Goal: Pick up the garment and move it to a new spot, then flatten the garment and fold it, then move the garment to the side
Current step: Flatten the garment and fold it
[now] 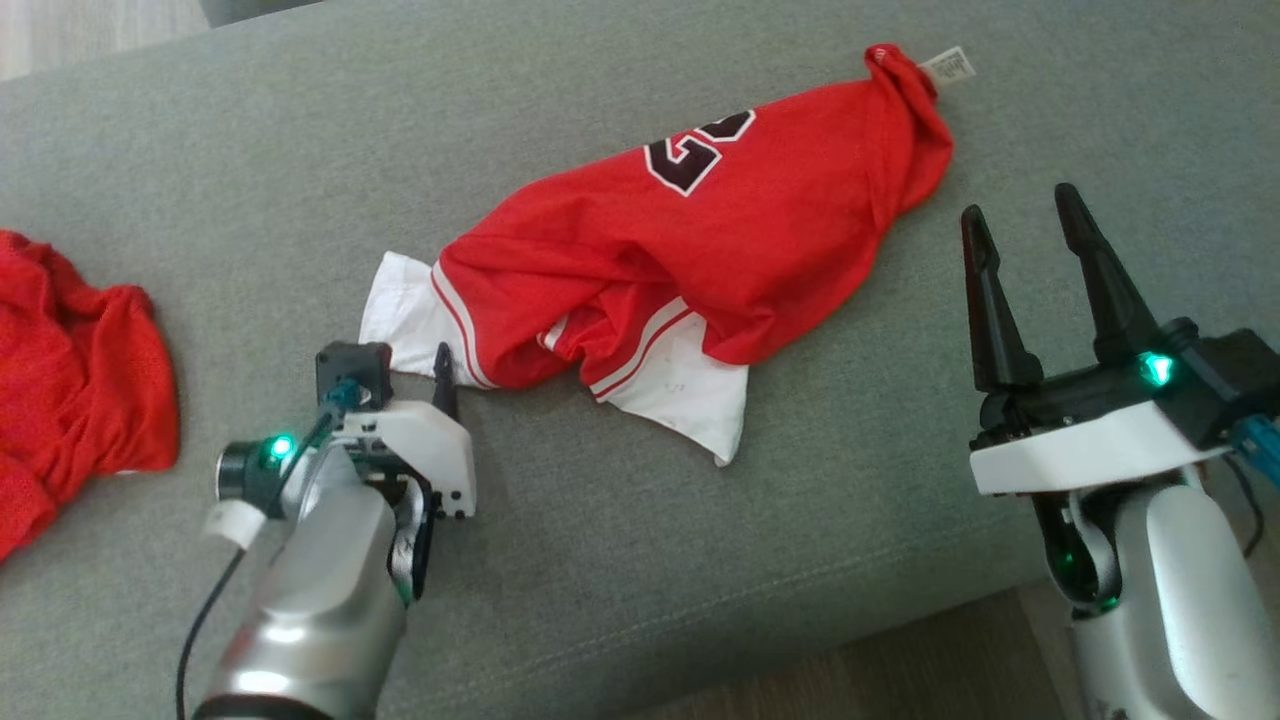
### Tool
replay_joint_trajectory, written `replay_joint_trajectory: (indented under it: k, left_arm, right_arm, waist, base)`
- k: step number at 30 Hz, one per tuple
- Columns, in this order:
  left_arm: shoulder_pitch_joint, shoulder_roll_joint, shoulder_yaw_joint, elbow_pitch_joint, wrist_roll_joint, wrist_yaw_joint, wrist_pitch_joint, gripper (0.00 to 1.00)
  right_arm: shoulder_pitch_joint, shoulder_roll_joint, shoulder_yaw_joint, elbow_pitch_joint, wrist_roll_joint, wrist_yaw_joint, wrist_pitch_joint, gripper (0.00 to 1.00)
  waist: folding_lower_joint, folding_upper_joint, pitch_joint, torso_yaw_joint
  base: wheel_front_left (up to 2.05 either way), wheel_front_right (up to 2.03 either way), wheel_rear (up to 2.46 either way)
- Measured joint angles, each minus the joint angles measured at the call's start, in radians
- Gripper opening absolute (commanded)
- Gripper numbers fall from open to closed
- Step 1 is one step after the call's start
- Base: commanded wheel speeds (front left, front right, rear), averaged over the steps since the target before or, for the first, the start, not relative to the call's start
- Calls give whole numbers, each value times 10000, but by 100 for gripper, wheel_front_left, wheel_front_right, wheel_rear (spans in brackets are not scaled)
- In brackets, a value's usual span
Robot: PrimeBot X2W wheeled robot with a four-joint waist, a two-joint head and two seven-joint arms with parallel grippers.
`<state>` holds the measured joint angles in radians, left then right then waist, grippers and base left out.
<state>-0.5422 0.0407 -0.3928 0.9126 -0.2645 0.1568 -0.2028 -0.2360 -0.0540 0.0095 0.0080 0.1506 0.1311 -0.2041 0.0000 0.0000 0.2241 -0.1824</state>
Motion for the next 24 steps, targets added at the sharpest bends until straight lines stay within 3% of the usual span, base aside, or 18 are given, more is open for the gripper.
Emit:
replay_joint_trajectory:
  k: [1,2,3,10,17,24]
  left_arm:
    - [-104,10,-65,150,6,-88,0,100]
    - [-325,13,-98,420,-17,-190,-10,41]
    - [-416,10,-105,516,-21,-244,-29,0]
    - [-591,167,-102,706,84,29,-399,0]
    - [-1266,842,35,-734,575,224,-456,0]
    - [-3248,1639,-370,-926,1375,-328,-451,0]
  right_arm:
    - [-4,2,15,0,6,0,-48,100]
    - [-4,2,40,10,6,0,-75,100]
    - [-5,2,63,27,6,0,-79,100]
    - [-11,2,90,224,90,0,-173,100]
    - [-84,2,244,495,255,0,-278,100]
    - [-767,0,625,800,658,0,-422,100]
  waist:
    - [0,0,12,-32]
    - [0,0,26,-92]
    - [0,0,29,-119]
    - [0,0,-20,-218]
    - [0,0,-128,-342]
    - [0,0,-62,-711]
  base:
    - [0,0,0]
    - [0,0,0]
    - [0,0,0]
    - [0,0,0]
    - [0,0,0]
    - [0,0,0]
